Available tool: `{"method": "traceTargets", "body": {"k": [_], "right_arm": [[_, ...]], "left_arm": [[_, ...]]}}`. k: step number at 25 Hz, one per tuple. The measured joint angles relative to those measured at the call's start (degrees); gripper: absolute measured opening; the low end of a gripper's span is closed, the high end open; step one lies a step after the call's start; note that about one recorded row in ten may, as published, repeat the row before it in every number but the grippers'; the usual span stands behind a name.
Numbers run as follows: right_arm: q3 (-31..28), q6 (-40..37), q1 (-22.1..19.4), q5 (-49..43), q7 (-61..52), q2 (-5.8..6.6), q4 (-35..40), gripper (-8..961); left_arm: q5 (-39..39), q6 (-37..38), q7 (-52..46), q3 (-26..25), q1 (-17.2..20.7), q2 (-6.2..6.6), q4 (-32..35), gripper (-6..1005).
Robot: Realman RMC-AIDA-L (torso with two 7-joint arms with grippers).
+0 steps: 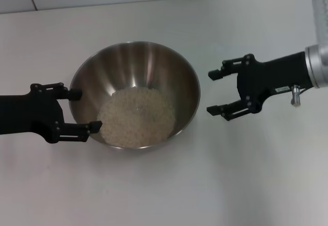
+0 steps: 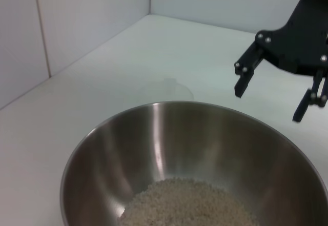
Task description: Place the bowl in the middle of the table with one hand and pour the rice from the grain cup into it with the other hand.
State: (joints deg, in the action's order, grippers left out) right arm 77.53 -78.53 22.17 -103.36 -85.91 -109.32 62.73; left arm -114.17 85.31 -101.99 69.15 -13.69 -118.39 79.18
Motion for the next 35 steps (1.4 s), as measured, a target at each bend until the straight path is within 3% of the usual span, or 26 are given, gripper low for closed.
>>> {"method": "traceTargets", "body": {"k": [1,2,3,5,7,16,25,35], "right_arm": [[-8.3,-3.5,-0.5,-12.0,-0.8,-5.91,5.8,805],[-8.3,-3.5,-0.5,-12.0,-0.8,-5.91,5.8,804],[-11.8,-5.5,0.1,-16.7,-1.0,-7.86,7.0,804],[-16.1,-8.3,1.6,-22.4,-1.2,-9.49,7.1,804],[-17.9,-9.8,2.6,-24.1,-1.6,-9.44,6.2,804],[-24.4,-15.7,4.0,-16.4,-2.9,-8.82,7.2,804],[-25.8,-17.3,5.8,-15.2,-5.4,-7.78,7.8,804],[-25.3,-17.4,6.0,-14.9,-6.2,-7.84,8.0,804]], "left_arm": [[0.0,0.0,0.0,0.1,-0.2,0.01,-0.1,866],[0.0,0.0,0.0,0.1,-0.2,0.01,-0.1,867],[0.0,0.0,0.0,0.2,-0.5,0.01,-0.2,867],[0.0,0.0,0.0,0.3,-0.8,0.01,-0.3,867],[-0.1,0.0,0.1,0.5,-0.9,0.04,-0.3,867],[-0.5,0.2,0.0,0.7,-0.9,0.09,-0.2,867],[-0.5,0.3,0.0,0.7,-1.0,0.1,-0.1,867],[-0.5,0.3,0.0,0.7,-1.0,0.09,0.0,867]]}}
